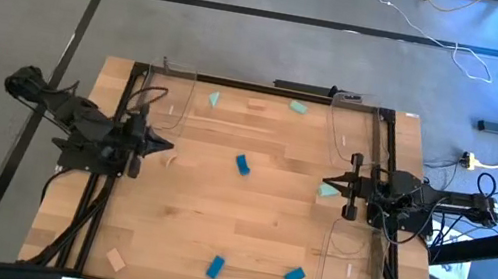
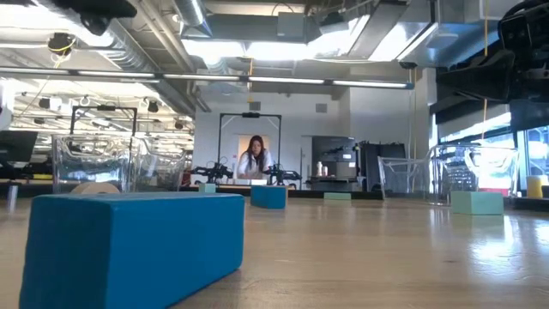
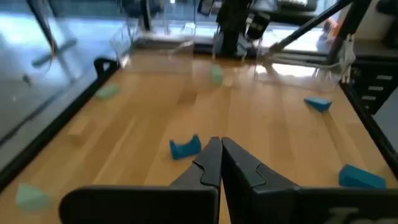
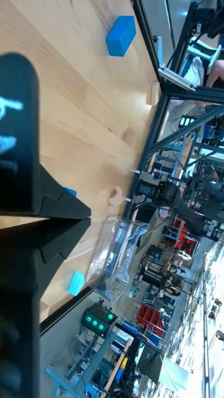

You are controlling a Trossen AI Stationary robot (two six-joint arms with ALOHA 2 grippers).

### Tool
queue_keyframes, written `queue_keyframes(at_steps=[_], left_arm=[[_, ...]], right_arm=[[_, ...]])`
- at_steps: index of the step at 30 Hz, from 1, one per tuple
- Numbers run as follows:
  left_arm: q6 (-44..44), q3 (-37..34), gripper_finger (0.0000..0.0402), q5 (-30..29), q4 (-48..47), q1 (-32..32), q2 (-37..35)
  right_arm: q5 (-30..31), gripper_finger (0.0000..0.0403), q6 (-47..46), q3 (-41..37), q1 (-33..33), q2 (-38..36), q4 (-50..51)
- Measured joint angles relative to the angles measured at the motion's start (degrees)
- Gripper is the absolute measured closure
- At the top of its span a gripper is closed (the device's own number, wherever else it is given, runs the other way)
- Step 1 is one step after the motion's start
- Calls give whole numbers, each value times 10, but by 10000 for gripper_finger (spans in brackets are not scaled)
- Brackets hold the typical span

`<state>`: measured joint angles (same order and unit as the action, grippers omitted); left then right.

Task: Sort & place blocks by color
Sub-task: Put the middle left brown block into the top left transparent bin

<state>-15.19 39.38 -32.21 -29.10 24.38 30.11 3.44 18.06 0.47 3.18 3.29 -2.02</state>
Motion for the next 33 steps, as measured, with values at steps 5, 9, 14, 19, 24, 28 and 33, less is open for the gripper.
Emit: queue_keyframes(at_steps=[5,9,14,19,24,28,33], left_arm=[[-109,67,401,42,-29,0,55],[-170,77,401,85,67,0,68],[-155,77,401,122,106,0,70],[-173,77,401,115,106,0,70],[-173,77,401,114,79,0,75],[-177,77,401,90,35,0,93],[-222,77,401,61,-5,-5,129]], right_arm=[[0,393,0,0,0,0,0],[0,393,0,0,0,0,0],[0,393,0,0,0,0,0],[0,393,0,0,0,0,0],[0,393,0,0,0,0,0],[0,393,0,0,0,0,0],[0,393,0,0,0,0,0]])
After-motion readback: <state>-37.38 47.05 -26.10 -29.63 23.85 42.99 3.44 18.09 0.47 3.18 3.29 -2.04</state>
